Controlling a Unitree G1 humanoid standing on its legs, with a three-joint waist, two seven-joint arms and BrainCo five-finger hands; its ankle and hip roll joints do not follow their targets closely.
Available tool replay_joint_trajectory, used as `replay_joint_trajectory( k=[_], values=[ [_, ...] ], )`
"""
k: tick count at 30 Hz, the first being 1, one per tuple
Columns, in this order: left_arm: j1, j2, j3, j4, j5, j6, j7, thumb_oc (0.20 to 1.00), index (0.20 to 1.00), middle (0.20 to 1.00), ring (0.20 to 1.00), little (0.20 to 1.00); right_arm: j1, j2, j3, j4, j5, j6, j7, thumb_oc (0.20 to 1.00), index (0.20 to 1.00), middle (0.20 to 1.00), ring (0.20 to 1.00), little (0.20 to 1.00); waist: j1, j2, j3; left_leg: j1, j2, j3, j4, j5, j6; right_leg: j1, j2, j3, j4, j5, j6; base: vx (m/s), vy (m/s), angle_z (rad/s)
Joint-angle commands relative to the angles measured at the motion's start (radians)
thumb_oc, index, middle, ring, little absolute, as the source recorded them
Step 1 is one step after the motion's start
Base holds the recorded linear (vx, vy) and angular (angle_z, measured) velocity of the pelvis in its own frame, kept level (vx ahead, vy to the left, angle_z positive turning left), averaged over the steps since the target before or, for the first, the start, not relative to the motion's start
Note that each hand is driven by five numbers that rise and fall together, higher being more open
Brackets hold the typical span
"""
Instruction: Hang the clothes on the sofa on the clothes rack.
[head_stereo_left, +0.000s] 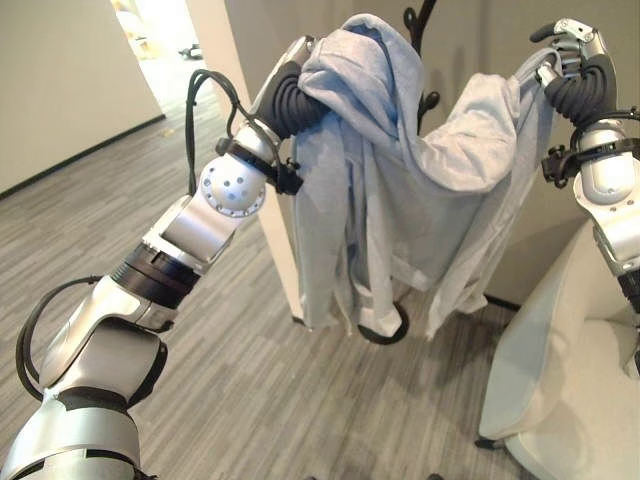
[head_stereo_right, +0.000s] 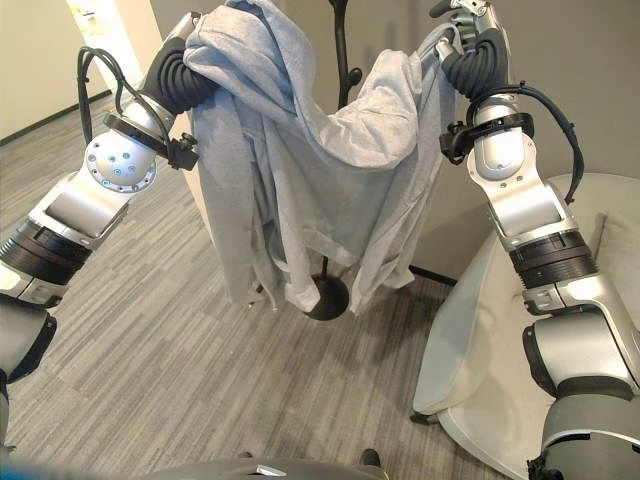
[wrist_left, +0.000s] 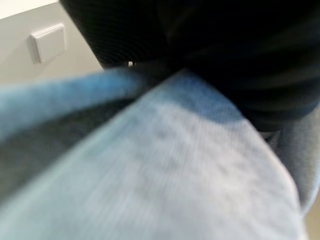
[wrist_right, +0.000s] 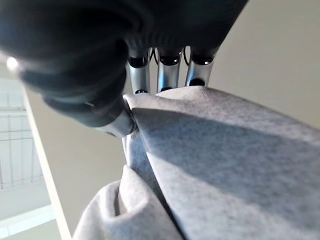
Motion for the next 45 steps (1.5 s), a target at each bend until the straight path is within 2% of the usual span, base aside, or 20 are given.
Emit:
replay_joint_trajectory(
  k=[1,2,3,4,6,9,10,13,14,16,19,21,23,24,25,26,27,31,38,45],
  values=[
    [-0.228,0.033,-0.004,0.062,-0.065,-0.031,0.062,0.200,0.200,0.200,0.200,0.200,-0.223,-0.091,0.012,0.015,0.026,-0.025,-0.028,0.200,0.200,0.200,0.200,0.200,0.037,0.025,0.075,0.067,-0.073,-0.056,0.086,-0.189,0.060,-0.037,-0.039,0.044,0.236,-0.022,0.077,-0.02,0.096,-0.05],
    [-0.230,0.033,-0.004,0.063,-0.066,-0.032,0.062,0.200,0.200,0.200,0.200,0.200,-0.228,-0.091,0.014,0.016,0.027,-0.025,-0.028,0.200,0.200,0.200,0.200,0.200,0.039,0.024,0.077,0.063,-0.074,-0.053,0.091,-0.191,0.061,-0.044,-0.040,0.049,0.245,-0.024,0.077,0.08,0.149,-0.09],
    [-0.265,0.027,-0.016,0.085,-0.067,-0.032,0.069,0.200,0.200,0.200,0.200,0.200,-0.265,-0.097,0.029,0.034,0.034,-0.031,-0.041,0.200,0.200,0.200,0.200,0.200,0.034,0.041,0.098,0.064,-0.068,-0.057,0.127,-0.216,0.080,-0.110,-0.045,0.047,0.394,-0.029,0.054,0.15,0.105,-0.10],
    [-0.271,0.025,-0.016,0.091,-0.070,-0.032,0.070,0.200,0.200,0.200,0.200,0.200,-0.271,-0.100,0.027,0.037,0.035,-0.031,-0.043,0.200,0.200,0.200,0.200,0.200,0.037,0.043,0.099,0.073,-0.067,-0.061,0.124,-0.222,0.079,-0.126,-0.047,0.032,0.404,-0.038,0.048,0.27,0.078,-0.15],
    [-0.282,0.021,-0.013,0.097,-0.075,-0.038,0.075,0.200,0.200,0.200,0.200,0.200,-0.291,-0.112,0.039,0.051,0.039,-0.033,-0.044,0.200,0.200,0.200,0.200,0.200,0.031,0.045,0.092,0.127,-0.058,-0.072,0.079,-0.232,0.063,-0.144,-0.028,-0.018,0.320,-0.071,0.039,0.32,-0.097,-0.21],
    [-0.273,0.024,-0.002,0.095,-0.072,-0.040,0.076,0.200,0.200,0.200,0.200,0.200,-0.294,-0.126,0.035,0.051,0.043,-0.034,-0.052,0.200,0.200,0.200,0.200,0.200,0.010,0.048,0.102,0.188,-0.038,-0.091,0.051,-0.247,0.043,-0.178,0.004,-0.032,0.182,-0.042,0.056,0.31,-0.167,0.11],
    [-0.247,0.039,0.027,0.086,-0.057,-0.041,0.083,0.200,0.200,0.200,0.200,0.200,-0.258,-0.138,0.010,0.029,0.032,-0.035,-0.065,0.200,0.200,0.200,0.200,0.200,-0.015,0.042,0.105,0.243,-0.010,-0.101,0.029,-0.263,0.017,-0.232,0.040,-0.014,0.066,-0.001,0.083,0.30,-0.182,0.44],
    [-0.243,0.039,0.033,0.063,-0.053,-0.045,0.085,0.200,0.200,0.200,0.200,0.200,-0.241,-0.160,-0.001,0.021,0.025,-0.033,-0.060,0.200,0.200,0.200,0.200,0.200,-0.019,0.026,0.092,0.253,0.006,-0.129,0.029,-0.275,0.002,-0.195,0.069,0.016,0.022,0.017,0.077,0.31,-0.258,0.59],
    [-0.225,0.016,0.052,0.053,-0.063,-0.052,0.089,0.200,0.200,0.200,0.200,0.200,-0.235,-0.154,-0.008,0.006,0.042,-0.042,-0.066,0.200,0.200,0.200,0.200,0.200,-0.021,0.014,0.069,0.254,0.049,-0.139,0.058,-0.261,-0.024,-0.170,0.092,0.024,0.019,0.021,0.066,0.41,-0.406,0.78],
    [-0.222,0.016,0.054,0.047,-0.064,-0.050,0.085,0.200,0.200,0.200,0.200,0.200,-0.241,-0.164,-0.001,0.004,0.042,-0.042,-0.060,0.200,0.200,0.200,0.200,0.200,-0.016,0.010,0.059,0.238,0.066,-0.147,0.108,-0.230,-0.033,-0.151,0.102,0.018,0.019,0.014,0.054,0.24,-0.280,0.33],
    [-0.227,0.003,0.060,0.060,-0.074,-0.040,0.079,0.200,0.200,0.200,0.200,0.200,-0.254,-0.185,0.011,0.000,0.060,-0.049,-0.065,0.200,0.200,0.200,0.200,0.200,-0.005,-0.021,0.045,0.140,0.076,-0.191,0.354,-0.068,-0.039,-0.053,0.147,0.035,0.008,-0.038,-0.003,0.29,-0.343,0.11],
    [-0.215,-0.008,0.070,0.054,-0.084,-0.039,0.079,0.200,0.200,0.200,0.200,0.200,-0.228,-0.197,-0.010,-0.008,0.061,-0.050,-0.073,0.200,0.200,0.200,0.200,0.200,-0.005,-0.035,0.049,0.091,0.106,-0.146,0.422,-0.029,-0.033,-0.014,0.152,0.024,0.008,-0.065,-0.023,0.17,-0.194,0.16],
    [-0.217,-0.022,0.078,0.051,-0.085,-0.038,0.080,0.200,0.200,0.200,0.200,0.200,-0.225,-0.211,-0.014,-0.009,0.062,-0.048,-0.074,0.200,0.200,0.200,0.200,0.200,0.003,-0.048,0.053,0.032,0.088,-0.109,0.392,-0.094,-0.019,0.016,0.148,0.019,0.008,-0.083,-0.026,0.13,-0.125,0.04],
    [-0.216,-0.023,0.078,0.051,-0.084,-0.037,0.080,0.200,0.200,0.200,0.200,0.200,-0.224,-0.212,-0.015,-0.009,0.062,-0.048,-0.073,0.200,0.200,0.200,0.200,0.200,0.004,-0.048,0.053,0.033,0.086,-0.108,0.394,-0.098,-0.017,0.017,0.146,0.019,0.008,-0.086,-0.024,0.11,-0.058,0.11],
    [-0.210,-0.033,0.084,0.053,-0.082,-0.035,0.077,0.200,0.200,0.200,0.200,0.200,-0.217,-0.220,-0.021,-0.009,0.060,-0.051,-0.072,0.200,0.200,0.200,0.200,0.200,0.004,-0.052,0.056,0.007,0.072,-0.088,0.343,-0.141,-0.016,0.025,0.141,0.012,0.008,-0.088,-0.022,0.10,0.001,0.10],
    [-0.209,-0.041,0.083,0.053,-0.081,-0.034,0.074,0.200,0.200,0.200,0.200,0.200,-0.212,-0.227,-0.024,-0.009,0.060,-0.052,-0.071,0.200,0.200,0.200,0.200,0.200,0.009,-0.052,0.057,-0.004,0.052,-0.080,0.295,-0.148,-0.014,0.031,0.136,0.005,0.008,-0.092,-0.017,0.13,-0.002,0.27],
    [-0.206,-0.044,0.081,0.050,-0.075,-0.034,0.072,0.200,0.200,0.200,0.200,0.200,-0.202,-0.231,-0.033,0.001,0.057,-0.056,-0.073,0.200,0.200,0.200,0.200,0.200,0.023,-0.043,0.072,-0.050,0.011,-0.067,0.186,-0.097,-0.021,0.048,0.147,-0.007,0.008,-0.097,-0.014,0.09,0.020,0.32],
    [-0.198,-0.049,0.069,0.062,-0.074,-0.032,0.072,0.200,0.200,0.200,0.200,0.200,-0.180,-0.206,-0.040,0.027,0.050,-0.046,-0.069,0.200,0.200,0.200,0.200,0.200,0.024,-0.014,0.052,0.019,-0.019,-0.074,0.053,-0.070,-0.023,0.063,0.165,-0.024,0.008,-0.108,-0.009,0.14,0.034,0.01],
    [-0.172,-0.034,0.063,0.072,-0.079,-0.022,0.074,0.200,0.200,0.200,0.200,0.200,-0.160,-0.165,-0.027,0.054,0.040,-0.025,-0.055,0.200,0.200,0.200,0.200,0.200,0.027,0.003,0.019,0.083,-0.027,-0.062,0.006,-0.072,-0.022,0.077,0.148,-0.019,0.008,-0.119,0.003,0.10,0.060,-0.03],
    [-0.184,-0.042,0.024,0.146,-0.097,-0.015,0.070,0.200,0.200,0.200,0.200,0.200,-0.223,-0.152,0.067,0.166,0.058,0.000,-0.031,0.200,0.200,0.200,0.200,0.200,0.033,0.003,0.020,0.108,-0.022,-0.043,0.006,-0.085,-0.018,0.085,0.137,-0.012,0.008,-0.120,0.011,0.05,0.029,-0.01]
  ],
)
